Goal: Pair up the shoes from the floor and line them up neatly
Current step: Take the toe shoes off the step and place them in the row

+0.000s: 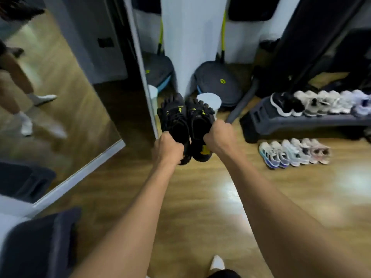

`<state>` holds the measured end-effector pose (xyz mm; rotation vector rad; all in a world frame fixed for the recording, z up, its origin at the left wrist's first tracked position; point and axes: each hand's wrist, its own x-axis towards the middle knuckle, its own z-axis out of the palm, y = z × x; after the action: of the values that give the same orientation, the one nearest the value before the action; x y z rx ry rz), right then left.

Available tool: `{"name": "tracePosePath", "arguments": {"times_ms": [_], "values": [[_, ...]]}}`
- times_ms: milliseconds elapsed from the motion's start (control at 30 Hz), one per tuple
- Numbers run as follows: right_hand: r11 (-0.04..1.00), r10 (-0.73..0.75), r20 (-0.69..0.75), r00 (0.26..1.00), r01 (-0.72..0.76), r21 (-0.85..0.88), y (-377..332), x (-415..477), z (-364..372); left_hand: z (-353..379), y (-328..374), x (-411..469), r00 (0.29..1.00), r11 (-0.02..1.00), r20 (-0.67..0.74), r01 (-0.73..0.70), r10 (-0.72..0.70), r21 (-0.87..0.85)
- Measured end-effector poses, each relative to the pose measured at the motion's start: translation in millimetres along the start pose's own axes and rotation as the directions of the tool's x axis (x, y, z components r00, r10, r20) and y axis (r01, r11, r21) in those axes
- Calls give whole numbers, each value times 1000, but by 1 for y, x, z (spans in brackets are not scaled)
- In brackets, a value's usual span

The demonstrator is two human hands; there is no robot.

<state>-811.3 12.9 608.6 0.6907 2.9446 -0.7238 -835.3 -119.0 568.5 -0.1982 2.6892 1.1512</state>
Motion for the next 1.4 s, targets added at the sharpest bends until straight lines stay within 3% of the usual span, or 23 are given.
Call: {"name": "tracePosePath", "arguments": {"times_ms": [200,367,567,833,967,1100,1400], "values": [[968,239,-67,969,-232,94,176,16,-89,145,126,-41,973,985,177,-161,150,53],[896,435,-158,887,-408,175,297,28,-138,240,212,-74,911,942,316,-315,265,119],[841,538,-203,818,-505,196,415,51,-181,357,294,-82,827,878,431,-457,362,140],[669,742,-188,643,-691,274,577,82,-248,513,417,-114,638,760,644,-637,422,133],[618,785,-176,594,-727,299,656,87,-275,580,464,-140,564,716,697,-690,443,104],[566,821,-153,550,-748,346,758,100,-297,674,510,-169,547,713,729,-691,411,117],[635,760,-38,649,-728,258,929,163,-376,821,609,-196,627,843,724,-525,286,122]]}}
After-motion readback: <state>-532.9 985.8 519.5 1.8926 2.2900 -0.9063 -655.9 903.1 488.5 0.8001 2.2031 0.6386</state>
